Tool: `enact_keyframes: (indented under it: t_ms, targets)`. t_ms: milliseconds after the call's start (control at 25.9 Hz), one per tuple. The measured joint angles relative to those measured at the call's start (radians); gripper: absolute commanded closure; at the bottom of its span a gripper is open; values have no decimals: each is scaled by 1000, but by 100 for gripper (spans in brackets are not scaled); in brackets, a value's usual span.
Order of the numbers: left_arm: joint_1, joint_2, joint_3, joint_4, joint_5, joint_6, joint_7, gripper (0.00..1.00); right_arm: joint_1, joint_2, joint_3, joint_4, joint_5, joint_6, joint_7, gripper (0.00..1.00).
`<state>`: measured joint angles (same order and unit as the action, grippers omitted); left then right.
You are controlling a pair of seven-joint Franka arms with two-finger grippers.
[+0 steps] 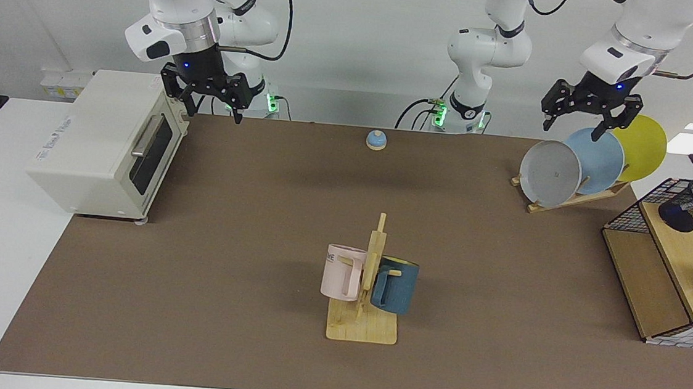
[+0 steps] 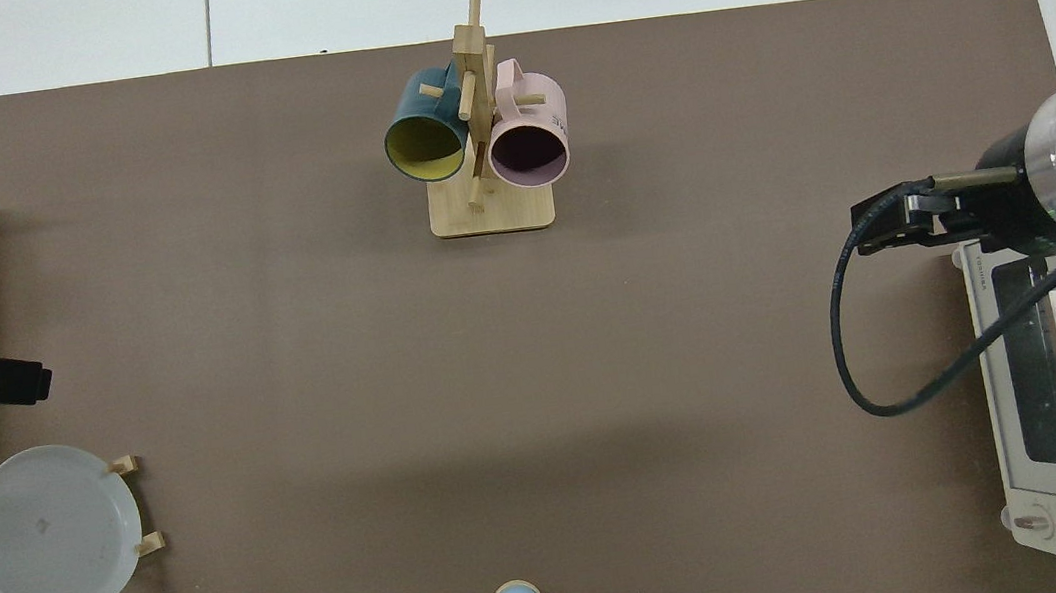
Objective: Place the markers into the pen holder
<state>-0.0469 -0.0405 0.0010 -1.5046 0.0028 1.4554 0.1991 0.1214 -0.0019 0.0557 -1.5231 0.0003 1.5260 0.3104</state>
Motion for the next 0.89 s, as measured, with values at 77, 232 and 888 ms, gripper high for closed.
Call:
enact_keyframes:
  t_ms: [77,232,888]
  targets:
    - [0,2,0,0,0,1,-3,0,0,0,0,0,0,0,0,0]
    - [0,2,0,0,-3,2,-7,0,0,0,0,0,0,0,0,0]
    - [0,2,-2,0,-7,6,-15,0,0,0,0,0,0,0,0,0]
